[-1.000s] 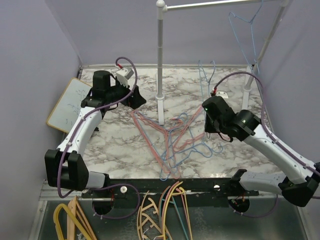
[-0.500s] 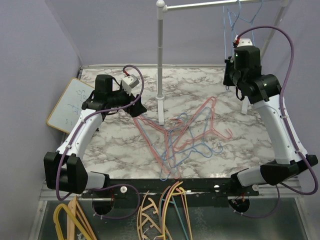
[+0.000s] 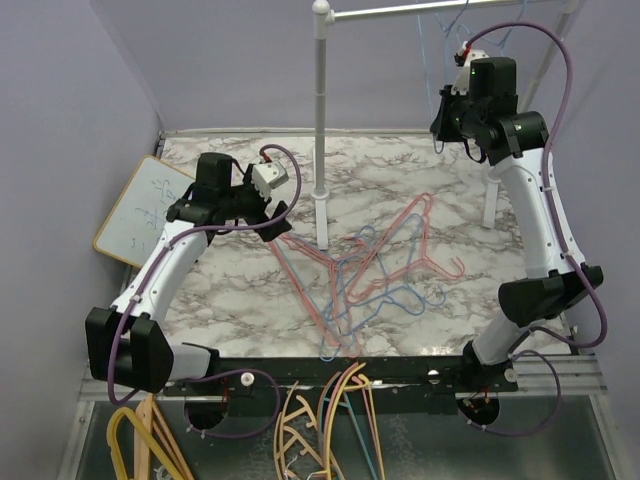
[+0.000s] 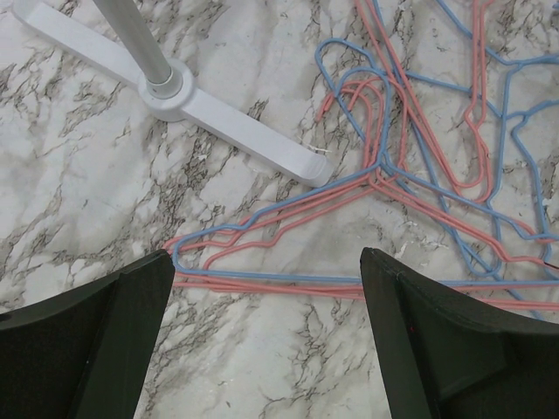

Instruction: Organize the hangers

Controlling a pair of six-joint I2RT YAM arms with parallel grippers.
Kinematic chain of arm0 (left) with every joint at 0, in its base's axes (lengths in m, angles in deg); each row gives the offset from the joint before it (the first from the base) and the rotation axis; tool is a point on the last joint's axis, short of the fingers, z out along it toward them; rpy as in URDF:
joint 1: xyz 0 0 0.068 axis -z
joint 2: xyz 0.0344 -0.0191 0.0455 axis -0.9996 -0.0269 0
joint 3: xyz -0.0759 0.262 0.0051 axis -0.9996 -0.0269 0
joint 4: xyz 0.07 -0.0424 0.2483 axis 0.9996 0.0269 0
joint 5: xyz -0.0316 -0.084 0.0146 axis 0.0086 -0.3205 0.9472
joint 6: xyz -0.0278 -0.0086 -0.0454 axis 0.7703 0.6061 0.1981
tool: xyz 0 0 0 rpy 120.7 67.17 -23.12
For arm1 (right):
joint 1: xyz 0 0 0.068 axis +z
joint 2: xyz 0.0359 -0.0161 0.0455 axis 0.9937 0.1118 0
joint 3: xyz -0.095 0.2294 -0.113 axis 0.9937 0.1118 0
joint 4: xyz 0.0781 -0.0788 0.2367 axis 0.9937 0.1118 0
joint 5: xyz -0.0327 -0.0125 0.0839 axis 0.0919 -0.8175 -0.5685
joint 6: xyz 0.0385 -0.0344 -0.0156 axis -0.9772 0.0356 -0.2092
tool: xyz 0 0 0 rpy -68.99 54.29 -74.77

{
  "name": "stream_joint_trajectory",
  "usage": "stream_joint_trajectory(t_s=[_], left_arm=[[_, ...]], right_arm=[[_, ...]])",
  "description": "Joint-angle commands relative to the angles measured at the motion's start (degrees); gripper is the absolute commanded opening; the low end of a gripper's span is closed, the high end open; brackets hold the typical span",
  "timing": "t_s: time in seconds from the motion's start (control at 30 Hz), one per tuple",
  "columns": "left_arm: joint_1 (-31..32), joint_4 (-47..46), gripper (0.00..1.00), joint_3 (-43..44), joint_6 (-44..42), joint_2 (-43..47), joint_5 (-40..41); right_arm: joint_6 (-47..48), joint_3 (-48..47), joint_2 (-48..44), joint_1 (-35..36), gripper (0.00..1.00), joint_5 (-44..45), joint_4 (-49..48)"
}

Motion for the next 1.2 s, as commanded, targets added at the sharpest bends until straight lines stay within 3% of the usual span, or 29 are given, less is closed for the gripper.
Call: stream_joint_trajectory(t_s=[0.0, 0.17, 0.73, 0.97, 1.03, 1.1, 1.17], left_arm=[[0.3, 1.8, 0.91, 2.0, -4.1, 1.2, 2.1], [0.4, 6.3, 0.92, 4.2, -8.4, -0.5, 2.4], [0.5, 8.7, 0.92, 5.9, -13.0, -2.3, 4.1], [0.8, 10.1, 0.91, 7.7, -13.9, -5.4, 4.4], [1.3, 10.9, 0.96, 8.3, -14.2, -6.7, 4.6], [1.9, 9.8, 0.98, 7.9, -14.2, -7.1, 5.2], [2.5, 8.2, 0.98, 6.7, -14.6, -7.1, 5.6]], right_arm=[[-1.4, -2.2, 1.2, -1.9, 0.01, -5.5, -1.8], [-2.5, 0.9, 1.0, -5.6, 0.01, -10.8, -3.9], [-4.2, 4.9, 2.1, -16.1, 0.01, -26.5, -5.6], [-4.7, 6.3, 2.5, -17.1, 0.01, -26.6, -5.8], [-5.1, 7.3, 2.0, -17.2, 0.01, -26.4, -6.7], [-5.3, 7.7, 1.5, -17.3, 0.06, -25.8, -7.2], [-5.4, 7.7, 0.9, -17.4, 0.22, -25.5, -7.4]])
